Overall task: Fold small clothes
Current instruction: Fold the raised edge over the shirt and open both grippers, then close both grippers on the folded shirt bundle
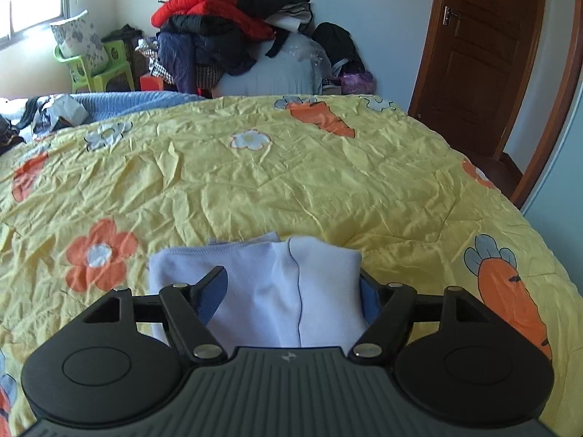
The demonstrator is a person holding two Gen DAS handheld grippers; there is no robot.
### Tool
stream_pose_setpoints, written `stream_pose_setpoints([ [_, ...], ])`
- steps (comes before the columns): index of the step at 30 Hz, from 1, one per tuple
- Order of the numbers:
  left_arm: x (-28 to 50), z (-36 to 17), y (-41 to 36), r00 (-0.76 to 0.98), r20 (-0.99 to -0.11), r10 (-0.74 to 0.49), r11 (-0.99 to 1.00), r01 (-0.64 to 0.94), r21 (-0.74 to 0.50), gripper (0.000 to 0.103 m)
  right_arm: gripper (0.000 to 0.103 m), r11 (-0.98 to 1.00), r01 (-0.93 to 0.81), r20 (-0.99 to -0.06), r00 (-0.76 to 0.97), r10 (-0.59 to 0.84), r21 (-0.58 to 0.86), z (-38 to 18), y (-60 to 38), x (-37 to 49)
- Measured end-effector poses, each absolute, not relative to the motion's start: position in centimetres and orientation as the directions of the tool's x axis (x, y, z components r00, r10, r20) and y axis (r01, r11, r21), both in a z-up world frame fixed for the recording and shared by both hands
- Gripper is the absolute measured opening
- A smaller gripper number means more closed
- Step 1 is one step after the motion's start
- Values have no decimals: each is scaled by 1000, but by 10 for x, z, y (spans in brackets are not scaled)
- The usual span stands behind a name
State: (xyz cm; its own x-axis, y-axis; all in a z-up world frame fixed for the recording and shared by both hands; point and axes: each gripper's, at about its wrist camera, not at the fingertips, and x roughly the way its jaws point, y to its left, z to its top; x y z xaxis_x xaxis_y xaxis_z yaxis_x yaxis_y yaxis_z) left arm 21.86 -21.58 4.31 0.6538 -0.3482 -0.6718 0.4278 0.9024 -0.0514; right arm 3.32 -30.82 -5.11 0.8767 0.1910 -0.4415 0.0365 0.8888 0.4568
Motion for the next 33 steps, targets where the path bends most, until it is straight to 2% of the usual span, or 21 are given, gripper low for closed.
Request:
stream_pose_setpoints([
  [5, 215, 43, -192, 687, -654, -319, 915, 403, -23, 76, 23, 837, 34, -436, 865, 249, 547, -55, -325, 29],
  [9, 219, 33, -162, 679, -670, -301, 933, 354, -60, 77, 32, 773, 41, -420, 857, 299, 634, -57, -343, 19],
  [11, 222, 32, -153, 672, -669, -319, 935, 340, -105, 77, 48, 785, 78, -443, 857, 262, 615, -56, -345, 17],
  [12, 223, 34, -151, 666, -662, -344, 930, 340, -140, 77, 60, 800, 97, -457, 858, 234, 592, -56, -344, 17],
  [19, 226, 56, -178, 547, -608, -576, 816, 427, -389, 77, 59, 833, 125, -466, 868, 172, 539, -53, -340, 17],
  [22, 219, 59, -186, 571, -596, -564, 824, 438, -361, 77, 60, 835, 136, -470, 868, 159, 533, -51, -348, 13],
  [27, 211, 48, -170, 679, -610, -408, 903, 401, -157, 78, 60, 835, 159, -438, 893, 105, 526, -37, -370, 7],
  [30, 214, 34, -145, 668, -639, -382, 916, 366, -165, 79, 62, 823, 112, -408, 900, 154, 557, -31, -385, 26],
  [33, 217, 20, -121, 640, -665, -386, 918, 336, -210, 79, 68, 830, 53, -415, 882, 222, 555, -28, -389, 59],
])
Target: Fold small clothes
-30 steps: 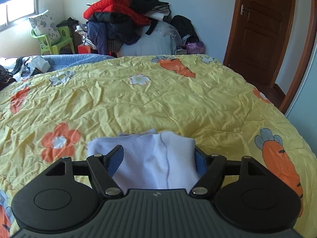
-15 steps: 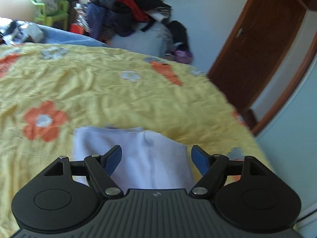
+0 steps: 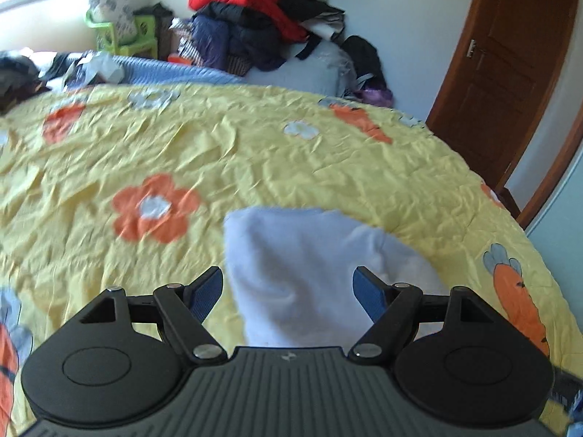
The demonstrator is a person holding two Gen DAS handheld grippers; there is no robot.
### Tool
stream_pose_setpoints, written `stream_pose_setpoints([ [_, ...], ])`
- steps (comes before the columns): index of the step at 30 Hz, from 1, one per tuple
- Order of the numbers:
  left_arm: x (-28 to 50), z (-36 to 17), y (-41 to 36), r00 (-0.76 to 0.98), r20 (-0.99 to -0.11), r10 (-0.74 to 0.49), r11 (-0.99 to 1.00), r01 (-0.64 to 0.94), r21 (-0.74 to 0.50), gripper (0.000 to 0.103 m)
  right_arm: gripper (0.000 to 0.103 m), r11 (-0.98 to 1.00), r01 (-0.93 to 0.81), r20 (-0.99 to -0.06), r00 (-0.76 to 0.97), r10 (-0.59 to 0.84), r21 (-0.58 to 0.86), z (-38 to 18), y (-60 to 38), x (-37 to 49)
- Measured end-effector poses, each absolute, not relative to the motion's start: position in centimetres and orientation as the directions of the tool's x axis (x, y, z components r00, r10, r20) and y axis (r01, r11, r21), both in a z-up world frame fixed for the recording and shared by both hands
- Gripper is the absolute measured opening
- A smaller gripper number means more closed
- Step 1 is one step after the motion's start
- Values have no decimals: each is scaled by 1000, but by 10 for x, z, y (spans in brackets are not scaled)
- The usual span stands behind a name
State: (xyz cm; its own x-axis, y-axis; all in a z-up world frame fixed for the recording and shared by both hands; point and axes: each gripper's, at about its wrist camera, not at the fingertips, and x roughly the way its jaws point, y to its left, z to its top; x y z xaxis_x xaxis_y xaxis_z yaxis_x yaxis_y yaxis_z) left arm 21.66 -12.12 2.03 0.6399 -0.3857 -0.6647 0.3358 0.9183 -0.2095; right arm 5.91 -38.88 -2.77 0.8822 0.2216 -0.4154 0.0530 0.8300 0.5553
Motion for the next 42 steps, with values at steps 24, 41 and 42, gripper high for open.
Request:
stream_pose_setpoints([
  [24, 201, -34, -106, 467, -633, -618, 780, 466, -418, 61, 31, 682, -141, -471, 623, 624, 718, -62, -382, 171],
  [41, 181, -17, -116, 571, -639, -514, 840, 484, -243, 28, 23, 676, -66, -437, 716, 545, 734, -70, -370, 165],
  [42, 180, -15, -114, 578, -637, -511, 843, 482, -238, 27, 23, 676, -68, -435, 718, 544, 733, -68, -369, 166],
])
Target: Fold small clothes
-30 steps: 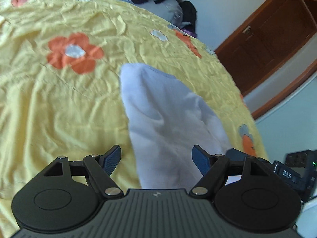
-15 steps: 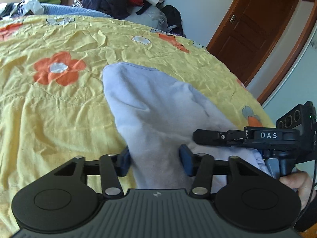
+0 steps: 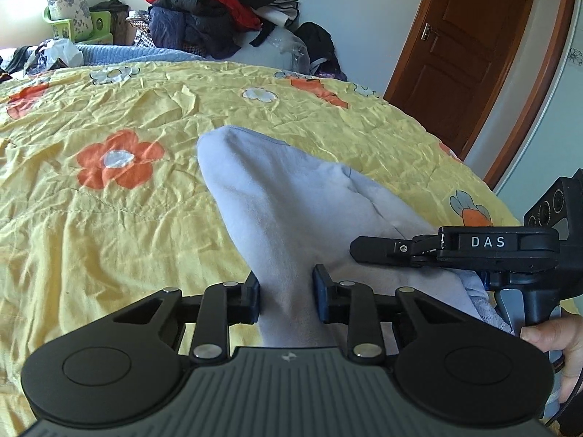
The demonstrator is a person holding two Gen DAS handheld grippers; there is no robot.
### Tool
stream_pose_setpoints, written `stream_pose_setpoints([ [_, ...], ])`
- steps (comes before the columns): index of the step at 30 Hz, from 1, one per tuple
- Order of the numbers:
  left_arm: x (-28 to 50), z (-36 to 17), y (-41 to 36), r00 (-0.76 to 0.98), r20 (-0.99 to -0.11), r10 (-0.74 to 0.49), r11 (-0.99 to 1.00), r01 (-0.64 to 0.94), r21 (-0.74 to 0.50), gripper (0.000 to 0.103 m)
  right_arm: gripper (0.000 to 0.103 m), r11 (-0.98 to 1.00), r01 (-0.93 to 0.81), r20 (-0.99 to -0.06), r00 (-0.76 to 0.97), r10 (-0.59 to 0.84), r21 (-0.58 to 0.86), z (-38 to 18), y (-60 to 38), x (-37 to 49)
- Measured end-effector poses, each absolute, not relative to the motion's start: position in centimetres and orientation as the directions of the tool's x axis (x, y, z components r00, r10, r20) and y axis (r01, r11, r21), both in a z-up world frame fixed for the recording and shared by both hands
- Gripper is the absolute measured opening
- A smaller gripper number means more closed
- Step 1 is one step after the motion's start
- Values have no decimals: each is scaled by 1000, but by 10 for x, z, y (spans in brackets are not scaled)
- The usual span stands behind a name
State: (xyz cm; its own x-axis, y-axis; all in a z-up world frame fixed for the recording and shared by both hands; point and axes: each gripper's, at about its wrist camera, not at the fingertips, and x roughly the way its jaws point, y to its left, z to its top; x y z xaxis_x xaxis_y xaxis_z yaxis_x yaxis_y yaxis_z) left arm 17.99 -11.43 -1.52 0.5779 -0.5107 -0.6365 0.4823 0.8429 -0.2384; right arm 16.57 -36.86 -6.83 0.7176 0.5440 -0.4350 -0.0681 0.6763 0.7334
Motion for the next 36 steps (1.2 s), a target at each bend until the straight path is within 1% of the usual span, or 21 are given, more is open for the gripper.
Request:
stream_pose_setpoints([
  [7, 177, 5, -97, 645, -597, -478, 865, 464, -190, 24, 23, 679, -84, -415, 734, 537, 729, -53, -358, 170],
  [10, 178, 16, -86, 661, -582, -473, 870, 456, -189, 24, 23, 676, -98, -401, 740, 540, 730, -45, -350, 173],
  [12, 181, 18, -80, 657, -590, -470, 873, 447, -198, 24, 23, 685, -103, -402, 744, 534, 721, -39, -344, 175],
  [15, 187, 11, -64, 614, -611, -499, 864, 413, -289, 24, 23, 704, -86, -418, 751, 510, 705, -34, -342, 178],
  [19, 196, -14, -46, 492, -633, -598, 801, 345, -488, 26, 23, 705, -48, -437, 755, 489, 707, -41, -348, 174],
  [20, 197, -21, -45, 462, -635, -619, 784, 327, -527, 30, 23, 698, -36, -439, 754, 488, 715, -45, -352, 173],
  [22, 199, -35, -47, 412, -634, -654, 755, 294, -587, 45, 23, 668, -22, -429, 751, 503, 744, -55, -358, 171],
  [23, 198, -40, -49, 396, -625, -672, 738, 287, -611, 57, 23, 656, -16, -425, 750, 507, 755, -59, -361, 171],
  [24, 197, -43, -52, 398, -598, -695, 714, 290, -637, 63, 23, 648, -10, -424, 748, 510, 761, -63, -363, 171],
  [26, 196, -47, -59, 393, -569, -722, 685, 295, -666, 63, 24, 630, 0, -421, 743, 520, 777, -71, -367, 172],
  [28, 196, -51, -66, 387, -551, -740, 666, 298, -684, 60, 24, 596, 19, -411, 742, 530, 803, -80, -371, 174],
  [29, 195, -52, -69, 396, -556, -731, 675, 303, -673, 38, 24, 579, 27, -403, 744, 532, 815, -83, -373, 174],
  [30, 195, -53, -73, 397, -572, -718, 691, 308, -654, 23, 24, 569, 32, -397, 750, 530, 821, -85, -374, 173],
  [33, 193, -53, -68, 415, -540, -732, 672, 314, -670, 20, 23, 572, 32, -392, 760, 519, 819, -83, -371, 170],
  [36, 186, -40, -63, 474, -525, -708, 698, 349, -626, 20, 23, 544, 13, -360, 763, 537, 839, -78, -368, 170],
])
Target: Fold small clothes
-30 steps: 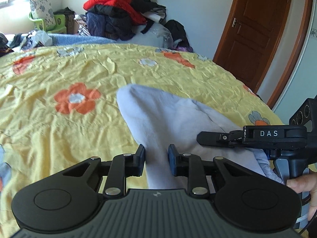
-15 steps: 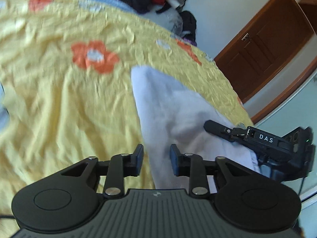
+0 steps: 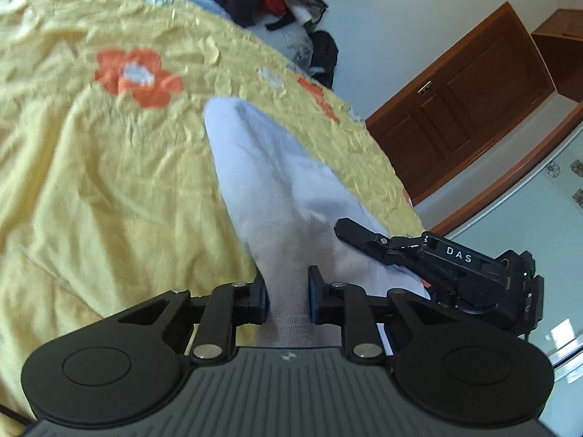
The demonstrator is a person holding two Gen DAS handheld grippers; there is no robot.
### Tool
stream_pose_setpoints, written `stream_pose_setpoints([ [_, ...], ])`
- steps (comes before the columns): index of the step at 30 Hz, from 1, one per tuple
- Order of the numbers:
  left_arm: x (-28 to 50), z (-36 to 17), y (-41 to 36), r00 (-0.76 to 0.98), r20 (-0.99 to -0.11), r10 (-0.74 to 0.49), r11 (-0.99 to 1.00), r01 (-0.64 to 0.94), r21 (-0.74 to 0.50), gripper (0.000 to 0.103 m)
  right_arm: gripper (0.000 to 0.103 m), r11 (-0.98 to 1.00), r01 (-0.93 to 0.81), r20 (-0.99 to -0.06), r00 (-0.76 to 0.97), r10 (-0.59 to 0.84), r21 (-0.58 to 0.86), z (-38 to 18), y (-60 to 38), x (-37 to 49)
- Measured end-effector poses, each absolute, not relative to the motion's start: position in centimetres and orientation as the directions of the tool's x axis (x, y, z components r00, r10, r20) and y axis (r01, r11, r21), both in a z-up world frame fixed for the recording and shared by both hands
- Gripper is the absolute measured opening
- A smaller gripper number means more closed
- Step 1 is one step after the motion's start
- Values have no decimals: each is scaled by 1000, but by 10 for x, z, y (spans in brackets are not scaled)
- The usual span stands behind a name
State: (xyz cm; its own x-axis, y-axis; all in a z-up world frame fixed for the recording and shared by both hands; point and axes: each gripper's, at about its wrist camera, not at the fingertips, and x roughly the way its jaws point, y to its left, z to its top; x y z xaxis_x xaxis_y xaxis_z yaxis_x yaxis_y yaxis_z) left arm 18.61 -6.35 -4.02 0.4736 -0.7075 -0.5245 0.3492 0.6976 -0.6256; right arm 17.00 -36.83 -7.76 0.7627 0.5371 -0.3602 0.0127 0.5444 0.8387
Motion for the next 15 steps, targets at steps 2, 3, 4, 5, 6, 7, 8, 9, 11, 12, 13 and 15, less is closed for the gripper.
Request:
stream_pose_setpoints([
  [2, 184, -27, -58, 516, -512, -686, 718, 368, -591, 20, 23, 531, -15, -333, 764, 552, 847, -69, -363, 173],
  [3, 184, -20, -55, 532, -505, -679, 724, 373, -581, 20, 23, 529, -30, -322, 764, 559, 848, -64, -359, 175],
  [4, 185, -12, -51, 551, -495, -672, 730, 378, -570, 20, 23, 528, -48, -310, 763, 567, 848, -57, -355, 179],
  [5, 186, -4, -46, 566, -485, -666, 734, 384, -560, 20, 23, 528, -67, -298, 762, 575, 847, -50, -351, 183],
  [6, 188, 4, -41, 583, -476, -658, 741, 390, -547, 20, 23, 528, -86, -287, 760, 583, 845, -43, -346, 187],
  [7, 188, 12, -35, 601, -467, -648, 749, 392, -534, 20, 23, 530, -108, -276, 757, 592, 841, -34, -341, 192],
  [8, 189, 20, -30, 620, -459, -637, 758, 394, -520, 20, 23, 533, -133, -264, 754, 602, 836, -25, -335, 198],
  [9, 190, 29, -25, 639, -449, -625, 767, 396, -505, 20, 23, 538, -155, -254, 752, 608, 828, -17, -329, 203],
  [11, 191, 43, -14, 674, -432, -599, 786, 392, -478, 20, 23, 549, -204, -231, 750, 620, 810, 0, -316, 212],
  [12, 191, 50, -9, 695, -422, -582, 798, 389, -460, 21, 23, 548, -230, -214, 748, 628, 804, 5, -310, 216],
  [13, 190, 55, -5, 714, -413, -566, 810, 386, -442, 21, 23, 541, -258, -192, 745, 639, 801, 11, -305, 220],
  [15, 189, 59, 3, 738, -410, -536, 831, 376, -411, 21, 23, 513, -294, -155, 732, 663, 806, 13, -296, 226],
])
